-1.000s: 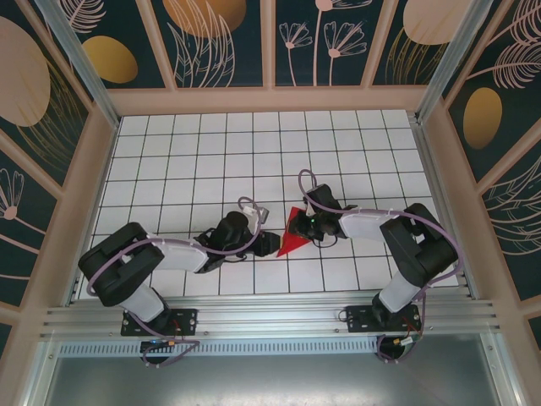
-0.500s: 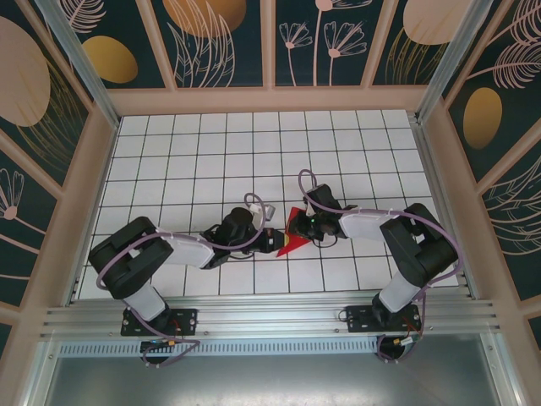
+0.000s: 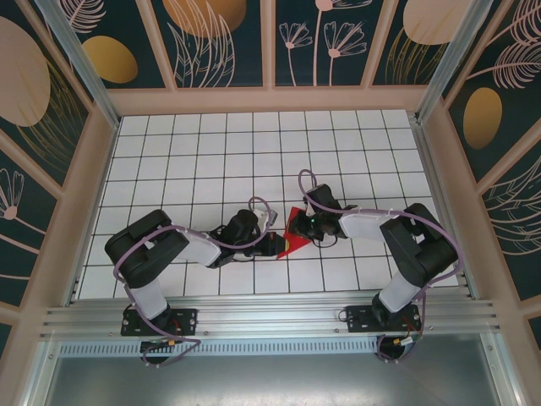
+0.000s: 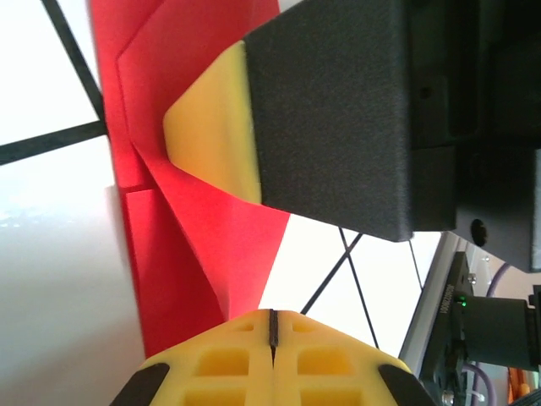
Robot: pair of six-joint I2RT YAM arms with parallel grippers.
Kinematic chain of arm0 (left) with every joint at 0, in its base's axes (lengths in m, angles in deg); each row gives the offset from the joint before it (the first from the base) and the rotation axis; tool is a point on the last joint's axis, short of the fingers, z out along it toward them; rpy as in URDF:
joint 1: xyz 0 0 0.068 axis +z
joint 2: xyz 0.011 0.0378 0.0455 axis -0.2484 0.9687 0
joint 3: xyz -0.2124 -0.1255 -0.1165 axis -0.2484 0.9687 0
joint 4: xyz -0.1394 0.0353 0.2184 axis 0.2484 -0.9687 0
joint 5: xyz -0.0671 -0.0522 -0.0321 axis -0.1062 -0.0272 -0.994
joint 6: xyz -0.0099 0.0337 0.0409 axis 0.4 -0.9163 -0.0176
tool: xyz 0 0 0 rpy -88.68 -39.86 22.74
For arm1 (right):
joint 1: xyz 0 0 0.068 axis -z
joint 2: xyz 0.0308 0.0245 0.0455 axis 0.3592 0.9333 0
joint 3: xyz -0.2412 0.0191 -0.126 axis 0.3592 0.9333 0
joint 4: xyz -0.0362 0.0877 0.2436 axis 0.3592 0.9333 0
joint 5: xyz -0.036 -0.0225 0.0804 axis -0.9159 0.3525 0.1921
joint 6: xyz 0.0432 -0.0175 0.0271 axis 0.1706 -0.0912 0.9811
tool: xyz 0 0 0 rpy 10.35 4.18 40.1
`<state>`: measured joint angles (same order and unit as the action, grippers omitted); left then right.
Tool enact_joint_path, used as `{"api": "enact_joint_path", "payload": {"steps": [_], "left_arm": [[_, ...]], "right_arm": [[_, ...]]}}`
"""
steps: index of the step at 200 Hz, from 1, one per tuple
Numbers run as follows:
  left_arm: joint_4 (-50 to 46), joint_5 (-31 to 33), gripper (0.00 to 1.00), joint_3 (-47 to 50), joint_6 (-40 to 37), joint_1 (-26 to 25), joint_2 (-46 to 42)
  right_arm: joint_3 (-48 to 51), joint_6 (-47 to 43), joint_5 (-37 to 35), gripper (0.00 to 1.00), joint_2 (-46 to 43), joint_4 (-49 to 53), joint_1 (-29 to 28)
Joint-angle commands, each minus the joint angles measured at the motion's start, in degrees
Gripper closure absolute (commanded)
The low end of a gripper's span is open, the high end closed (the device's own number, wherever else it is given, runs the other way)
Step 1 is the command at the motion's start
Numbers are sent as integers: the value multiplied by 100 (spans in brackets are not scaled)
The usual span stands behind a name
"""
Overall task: Fold a paper plane with a square sheet of paper (pick it up from the middle)
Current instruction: Fourth fold the wing at the center of the table.
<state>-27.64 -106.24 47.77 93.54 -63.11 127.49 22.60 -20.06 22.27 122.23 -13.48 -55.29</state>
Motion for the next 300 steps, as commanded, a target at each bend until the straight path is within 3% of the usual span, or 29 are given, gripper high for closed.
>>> {"api": "enact_joint_path", "payload": {"steps": [1,113,192,243,300], "left_arm": [[-217,141,95,-58,-240,4,115],[389,-1,97,611,50,4,364],[-1576,463,97,252,-849,-5,-1],[-2560,911,96,-316,-972,-14,-1005],[-2810,760,96,-829,-933,-135,-1316]], "right_arm": [[42,12,-102,83,44,59,-21],[40,24,-143,83,96,91,-22],[-39,18,-171,83,142,142,-45],[-79,29,-211,83,176,173,-83],[-135,10,-205,83,221,202,-92]]}}
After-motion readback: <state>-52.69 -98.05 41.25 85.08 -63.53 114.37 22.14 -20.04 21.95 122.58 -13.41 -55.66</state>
